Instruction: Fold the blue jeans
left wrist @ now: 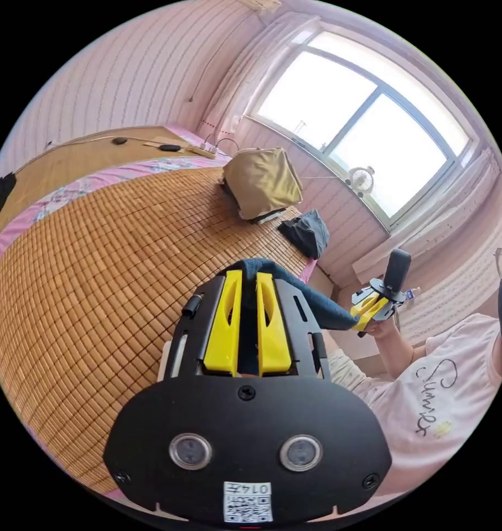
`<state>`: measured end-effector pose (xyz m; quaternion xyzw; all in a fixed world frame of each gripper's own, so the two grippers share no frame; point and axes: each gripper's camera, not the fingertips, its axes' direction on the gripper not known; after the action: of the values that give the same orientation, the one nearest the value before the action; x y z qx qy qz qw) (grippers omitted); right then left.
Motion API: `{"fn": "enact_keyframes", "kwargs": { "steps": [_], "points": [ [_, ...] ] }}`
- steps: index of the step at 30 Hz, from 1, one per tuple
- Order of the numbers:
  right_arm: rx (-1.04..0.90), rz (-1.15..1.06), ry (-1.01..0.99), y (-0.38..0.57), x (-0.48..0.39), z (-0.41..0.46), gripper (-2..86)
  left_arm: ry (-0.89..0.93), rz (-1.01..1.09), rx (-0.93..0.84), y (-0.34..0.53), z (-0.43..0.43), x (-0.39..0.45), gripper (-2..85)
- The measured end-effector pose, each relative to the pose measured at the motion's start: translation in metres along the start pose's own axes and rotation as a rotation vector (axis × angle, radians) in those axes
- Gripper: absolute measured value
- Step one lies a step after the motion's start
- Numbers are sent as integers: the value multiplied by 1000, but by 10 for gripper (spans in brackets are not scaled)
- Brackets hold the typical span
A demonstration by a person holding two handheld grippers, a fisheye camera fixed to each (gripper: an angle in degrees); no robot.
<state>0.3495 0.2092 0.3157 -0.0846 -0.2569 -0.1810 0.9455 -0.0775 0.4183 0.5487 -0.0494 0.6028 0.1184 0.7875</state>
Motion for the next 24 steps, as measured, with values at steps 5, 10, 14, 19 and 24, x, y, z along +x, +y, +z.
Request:
{"fn": "enact_keyframes", "kwargs": {
  "steps": [5,10,14,19,24],
  "points": [
    [-535,-36,183,5,-5,115,1,-50,-444,-65,200,-26,-90,7],
    [-348,88,338,-5,15,69,31,-10,-632,54,268,-26,-98,4],
    [-156,315,430,-4,64,32,175,50,-617,166,239,0,-88,98],
    [-260,505,405,16,121,56,184,10,-572,97,195,48,-88,145],
    [-238,471,431,22,108,61,164,49,-595,69,189,68,-100,130]
  ]
}}
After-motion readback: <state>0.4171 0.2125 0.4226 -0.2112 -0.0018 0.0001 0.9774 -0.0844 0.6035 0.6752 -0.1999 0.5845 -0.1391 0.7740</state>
